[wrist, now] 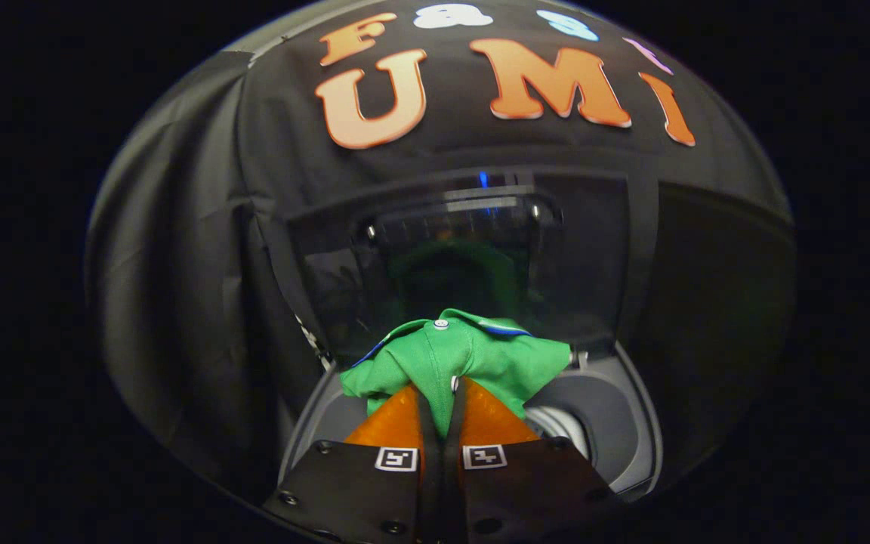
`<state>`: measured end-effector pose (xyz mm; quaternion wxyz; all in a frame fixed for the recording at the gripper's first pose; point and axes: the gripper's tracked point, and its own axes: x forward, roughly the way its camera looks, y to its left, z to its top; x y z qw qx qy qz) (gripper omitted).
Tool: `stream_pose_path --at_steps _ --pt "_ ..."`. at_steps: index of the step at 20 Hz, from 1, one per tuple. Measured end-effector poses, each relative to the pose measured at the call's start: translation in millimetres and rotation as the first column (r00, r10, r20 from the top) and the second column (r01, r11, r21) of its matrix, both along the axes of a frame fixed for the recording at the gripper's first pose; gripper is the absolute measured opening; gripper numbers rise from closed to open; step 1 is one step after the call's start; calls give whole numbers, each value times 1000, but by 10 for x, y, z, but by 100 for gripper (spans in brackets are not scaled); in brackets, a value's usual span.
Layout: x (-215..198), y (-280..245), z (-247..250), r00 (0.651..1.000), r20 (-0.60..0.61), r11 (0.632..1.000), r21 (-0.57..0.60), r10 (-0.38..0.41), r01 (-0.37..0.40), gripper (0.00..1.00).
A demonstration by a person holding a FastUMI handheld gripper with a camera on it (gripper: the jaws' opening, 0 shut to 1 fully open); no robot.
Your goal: Put the clothes into the washing machine and then close the washing machine lid.
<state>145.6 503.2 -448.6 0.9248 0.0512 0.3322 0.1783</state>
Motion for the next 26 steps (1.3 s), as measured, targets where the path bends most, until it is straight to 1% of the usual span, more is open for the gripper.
stream_pose_path --at_steps 3,4,7,8,10,12,15,16,18,22,24,26 --pt "40 40 -251 998 -64 997 -75 10 -15 8" --pt "21 42 -392 994 -110 996 -91 8 -18 8" --pt "-126 21 -725 961 -275 998 -68 -34 16 9" --pt "-119 1 -792 954 -295 997 -64 -53 36 8" --pt "-90 -96 -914 941 -332 995 -95 -71 41 9" --pt "-115 -138 -1059 915 -392 991 -124 -94 48 9" --pt "-259 -121 -1269 859 -503 991 -129 -98 38 8" --pt "-260 -120 -1298 852 -513 991 -130 -99 37 9" --pt "-230 -131 -1269 856 -504 990 -132 -113 53 9" --pt "-251 -141 -1261 855 -508 989 -140 -103 36 9" --pt "-261 -112 -1269 852 -515 991 -134 -93 28 13" --pt "-290 -124 -1240 856 -510 988 -151 -90 14 48"
